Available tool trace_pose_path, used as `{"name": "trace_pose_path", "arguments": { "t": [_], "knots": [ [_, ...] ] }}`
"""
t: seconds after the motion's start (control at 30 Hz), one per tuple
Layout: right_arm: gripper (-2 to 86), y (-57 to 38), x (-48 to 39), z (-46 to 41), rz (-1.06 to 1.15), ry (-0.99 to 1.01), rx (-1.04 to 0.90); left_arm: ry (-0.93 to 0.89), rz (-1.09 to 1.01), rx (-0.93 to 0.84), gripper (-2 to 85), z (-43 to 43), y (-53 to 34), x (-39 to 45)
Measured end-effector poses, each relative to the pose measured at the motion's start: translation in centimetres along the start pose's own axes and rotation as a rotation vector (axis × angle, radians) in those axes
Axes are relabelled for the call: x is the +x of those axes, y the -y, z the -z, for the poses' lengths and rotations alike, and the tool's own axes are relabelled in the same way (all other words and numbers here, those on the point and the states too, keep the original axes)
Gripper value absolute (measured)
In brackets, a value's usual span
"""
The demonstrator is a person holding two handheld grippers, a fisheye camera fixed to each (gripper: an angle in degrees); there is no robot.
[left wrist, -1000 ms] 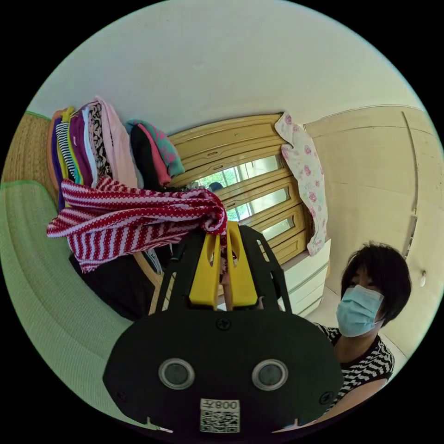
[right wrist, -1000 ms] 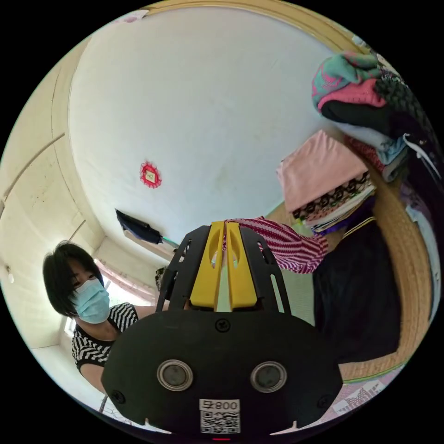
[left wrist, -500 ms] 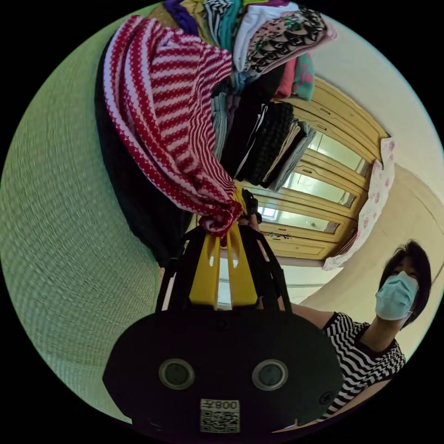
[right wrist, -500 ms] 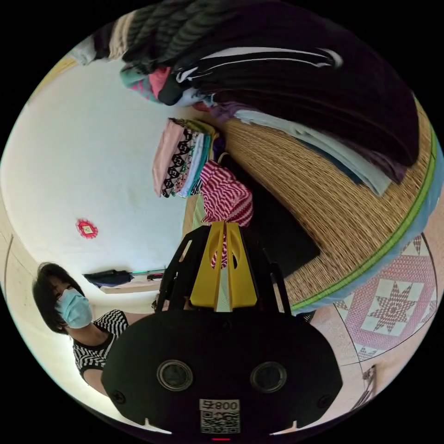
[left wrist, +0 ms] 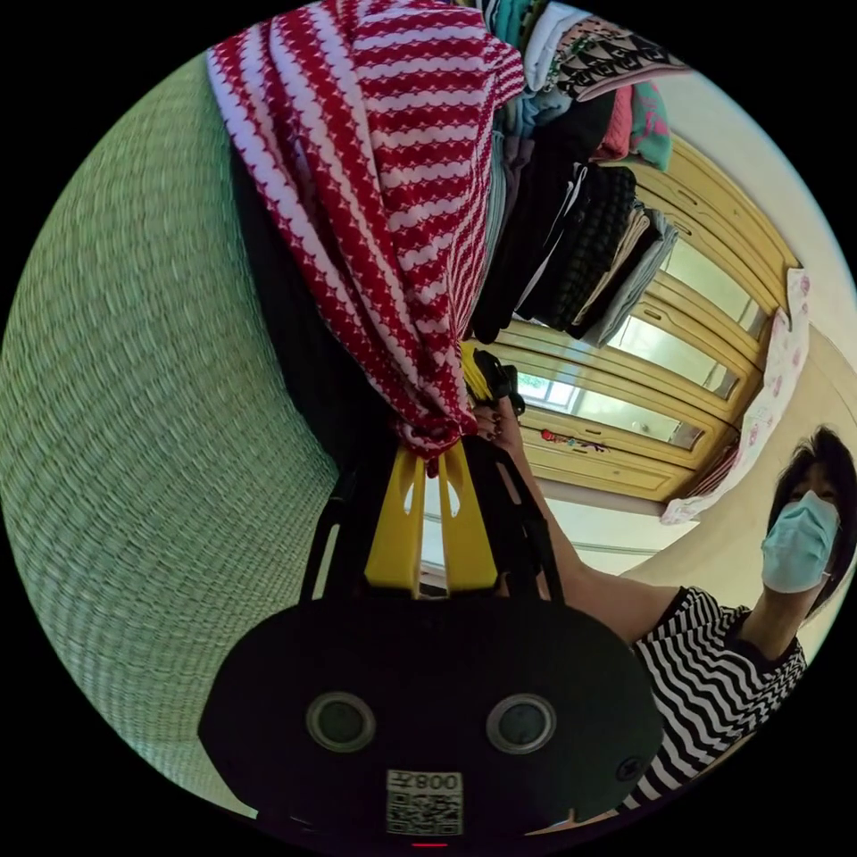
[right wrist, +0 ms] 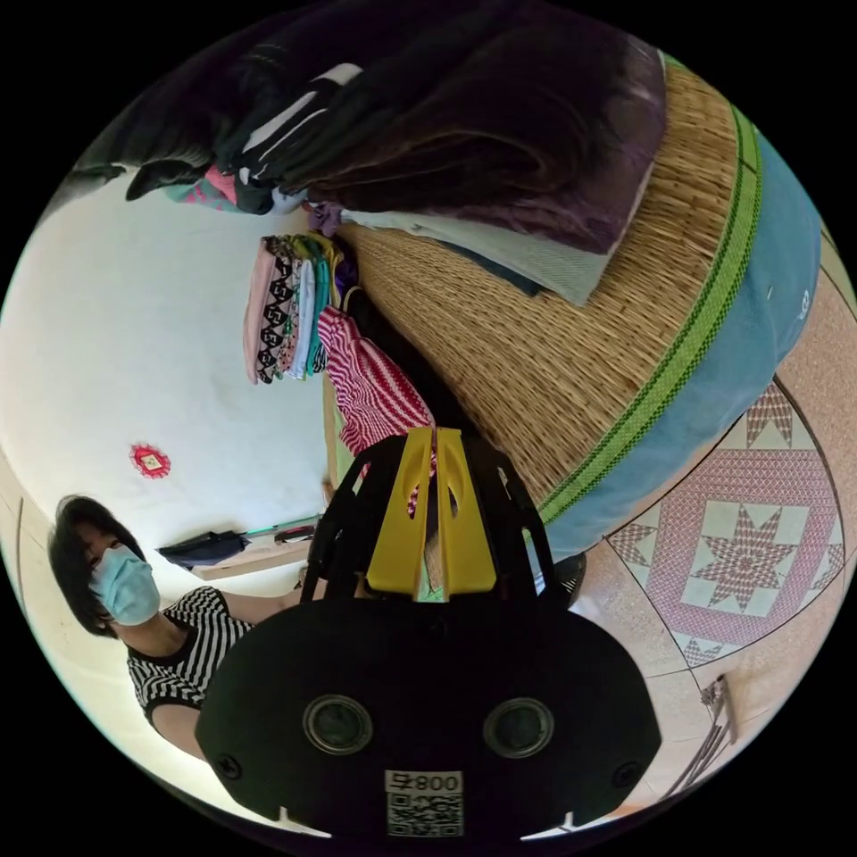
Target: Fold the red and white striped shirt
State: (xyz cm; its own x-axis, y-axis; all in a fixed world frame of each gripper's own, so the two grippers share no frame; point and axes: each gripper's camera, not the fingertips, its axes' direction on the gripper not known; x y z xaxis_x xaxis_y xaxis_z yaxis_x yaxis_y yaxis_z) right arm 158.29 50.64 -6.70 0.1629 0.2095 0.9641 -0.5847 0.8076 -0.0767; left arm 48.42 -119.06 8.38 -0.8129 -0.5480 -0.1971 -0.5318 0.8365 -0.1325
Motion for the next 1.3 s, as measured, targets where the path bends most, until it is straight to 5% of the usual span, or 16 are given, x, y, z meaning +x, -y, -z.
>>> {"name": "trace_pose_path", "arguments": {
  "t": [0.43, 0.83, 1.0, 1.1, 1.3],
  "knots": [
    [0.1, -3.6, -2.5, 1.7, -0.045, 0.049, 0.145, -0.012, 0.047, -0.039, 1.6, -2.6, 1.4, -2.7],
    [0.0, -9.6, -11.9, -7.7, 0.109, -0.336, 0.132, 0.222, -0.110, -0.080, 0.2, -6.8, 4.0, -2.4],
    [0.1, -12.8, -12.8, -10.1, 0.104, -0.294, 0.197, 0.249, -0.192, -0.085, 0.2, -7.7, 1.9, -0.8],
    [0.1, -16.1, -15.3, -10.8, 0.151, -0.313, 0.298, 0.375, -0.286, -0.071, 0.1, -6.7, -0.3, 1.1],
    [0.1, -22.7, -26.5, -14.3, 0.464, -0.444, 0.562, 0.994, -0.499, -0.134, 0.1, -6.4, -5.7, 4.0]
  ]
}}
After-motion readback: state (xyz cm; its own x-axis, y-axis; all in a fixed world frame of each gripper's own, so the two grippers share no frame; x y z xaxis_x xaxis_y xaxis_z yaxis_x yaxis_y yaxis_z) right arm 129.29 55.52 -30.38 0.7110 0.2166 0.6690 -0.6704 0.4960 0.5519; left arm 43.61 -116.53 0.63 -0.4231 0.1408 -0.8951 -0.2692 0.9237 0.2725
